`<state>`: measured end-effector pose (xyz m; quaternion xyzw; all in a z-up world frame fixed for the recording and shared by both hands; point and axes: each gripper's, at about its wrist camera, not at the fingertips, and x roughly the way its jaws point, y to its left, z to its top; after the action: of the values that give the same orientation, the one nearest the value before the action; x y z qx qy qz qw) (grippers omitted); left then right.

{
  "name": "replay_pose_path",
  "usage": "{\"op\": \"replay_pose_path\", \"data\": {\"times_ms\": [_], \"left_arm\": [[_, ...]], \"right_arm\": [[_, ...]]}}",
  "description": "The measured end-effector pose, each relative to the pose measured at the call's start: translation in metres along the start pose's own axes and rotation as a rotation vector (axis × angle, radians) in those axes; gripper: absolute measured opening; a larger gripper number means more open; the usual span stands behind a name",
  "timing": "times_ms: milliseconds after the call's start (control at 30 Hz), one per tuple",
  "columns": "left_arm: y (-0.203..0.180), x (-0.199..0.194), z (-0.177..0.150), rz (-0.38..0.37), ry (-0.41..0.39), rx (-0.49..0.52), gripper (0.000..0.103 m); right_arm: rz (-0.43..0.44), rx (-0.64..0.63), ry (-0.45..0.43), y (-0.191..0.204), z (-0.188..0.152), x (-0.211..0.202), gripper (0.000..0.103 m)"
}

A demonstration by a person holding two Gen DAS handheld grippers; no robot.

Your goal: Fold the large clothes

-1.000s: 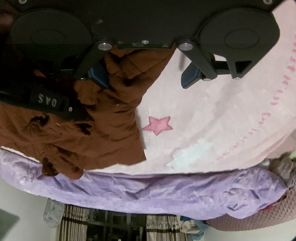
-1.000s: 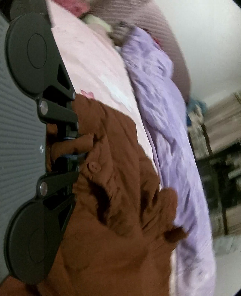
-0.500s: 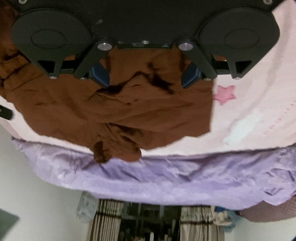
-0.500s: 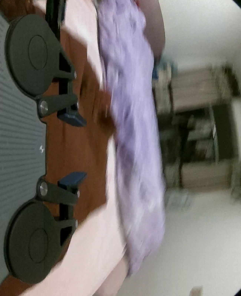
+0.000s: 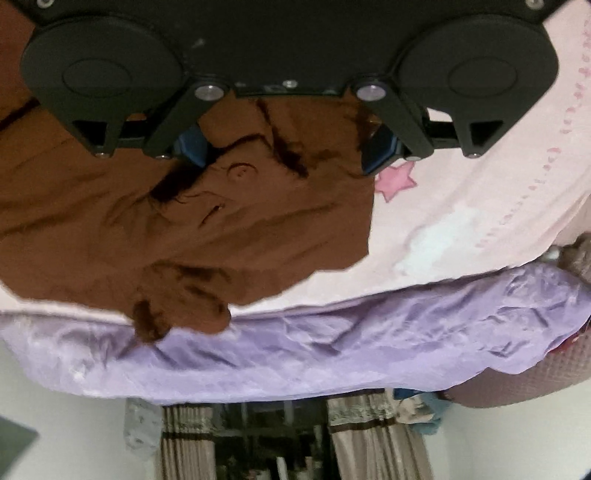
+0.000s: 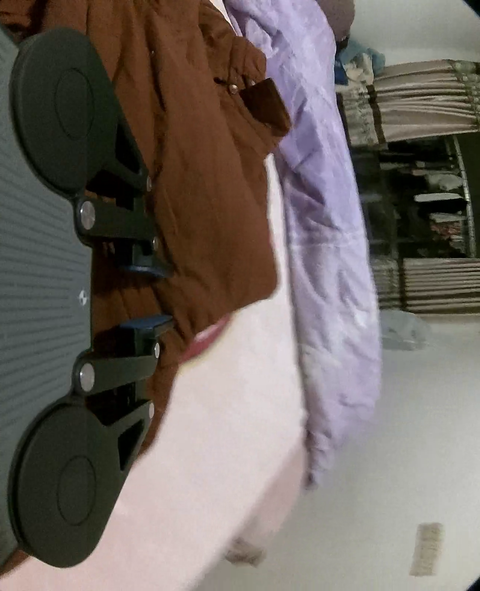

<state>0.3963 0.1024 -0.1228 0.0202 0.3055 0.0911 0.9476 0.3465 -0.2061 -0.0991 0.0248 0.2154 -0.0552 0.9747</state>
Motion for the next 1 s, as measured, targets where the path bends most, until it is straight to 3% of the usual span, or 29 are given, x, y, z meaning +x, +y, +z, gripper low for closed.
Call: {"op": "replay_pose_path", "data": {"times_ms": [67,133,200,233,300,400,467,567,633,667,700,733,867,1000], "left_arm": [[-0.007,-0.021,0.01,0.015,-0.059,0.006,0.088],[-0.018,-0.037,0.018,0.082,-0.085,0.009,0.089],[-0.023,-0.043,0.024,0.169,-0.053,-0.069,0.089],[-0.023,-0.043,0.026,0.176,-0.018,-0.106,0.087],[-0.024,-0.042,0.021,0.115,0.01,-0.073,0.089],[-0.021,-0.028,0.005,0.166,0.045,0.016,0.09],[-0.007,-0.02,-0.005,0.117,0.077,-0.007,0.09],[0.01,-0.011,-0.012,0.043,0.028,-0.073,0.09],[0.007,-0.001,-0.009,0.014,0.005,-0.064,0.082],[0.002,-0.002,-0.008,-0.016,-0.003,-0.048,0.052],[-0.001,-0.003,-0.005,-0.083,-0.016,-0.031,0.014],[-0.002,0.001,-0.001,-0.141,-0.017,-0.024,0.011],[-0.018,-0.002,0.017,-0.087,-0.108,0.091,0.008],[-0.005,0.008,0.034,-0.1,-0.132,0.067,0.012]], "right_arm": [[0.035,-0.022,-0.042,0.01,0.009,-0.01,0.03],[0.068,-0.045,-0.073,0.025,0.016,-0.021,0.03],[0.125,-0.048,-0.084,0.039,0.025,-0.024,0.032],[0.159,-0.043,-0.072,0.045,0.03,-0.02,0.033],[0.216,-0.042,-0.018,0.053,0.035,-0.01,0.034],[0.232,-0.048,0.017,0.058,0.032,0.001,0.034],[0.226,-0.049,0.029,0.057,0.028,0.008,0.035],[0.24,-0.018,0.063,0.051,0.021,0.018,0.036],[0.242,0.004,0.075,0.05,0.016,0.02,0.036],[0.246,0.012,0.075,0.049,0.014,0.017,0.036],[0.251,0.017,0.072,0.047,0.013,0.017,0.036],[0.25,0.017,0.07,0.046,0.012,0.016,0.036],[0.234,0.014,0.065,0.044,0.012,0.017,0.036],[0.228,0.024,0.067,0.042,0.012,0.019,0.037]]}}
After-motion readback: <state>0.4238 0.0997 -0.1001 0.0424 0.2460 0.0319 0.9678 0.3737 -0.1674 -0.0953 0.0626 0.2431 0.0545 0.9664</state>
